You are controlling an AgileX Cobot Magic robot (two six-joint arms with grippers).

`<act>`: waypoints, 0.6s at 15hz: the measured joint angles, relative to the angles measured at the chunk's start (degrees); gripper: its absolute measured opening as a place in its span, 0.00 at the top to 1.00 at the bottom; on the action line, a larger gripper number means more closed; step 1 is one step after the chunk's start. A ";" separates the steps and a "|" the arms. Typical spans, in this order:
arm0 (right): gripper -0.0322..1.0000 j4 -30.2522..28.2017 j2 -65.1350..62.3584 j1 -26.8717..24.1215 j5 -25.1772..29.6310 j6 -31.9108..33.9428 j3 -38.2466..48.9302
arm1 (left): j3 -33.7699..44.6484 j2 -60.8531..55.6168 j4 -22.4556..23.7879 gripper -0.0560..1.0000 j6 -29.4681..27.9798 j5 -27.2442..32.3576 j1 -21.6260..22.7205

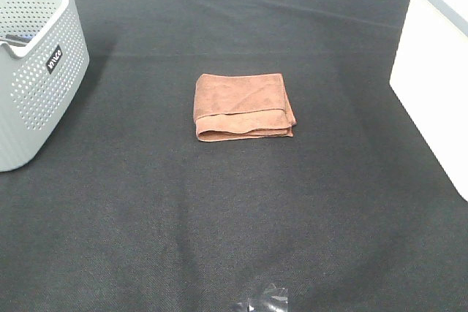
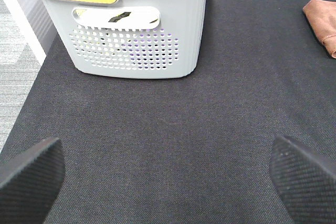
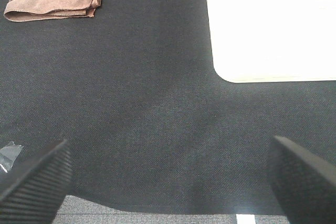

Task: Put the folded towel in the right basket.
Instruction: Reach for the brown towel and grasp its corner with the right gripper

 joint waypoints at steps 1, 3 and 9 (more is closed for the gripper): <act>0.03 0.00 0.00 0.00 0.00 0.00 0.00 | 0.00 0.00 0.00 0.01 0.00 0.00 0.00; 0.03 0.00 0.00 0.00 0.00 0.00 0.00 | 0.00 0.00 0.00 0.01 0.00 0.00 0.00; 0.03 0.00 0.00 0.00 0.00 0.00 0.00 | 0.00 0.00 0.00 0.01 0.00 0.00 0.00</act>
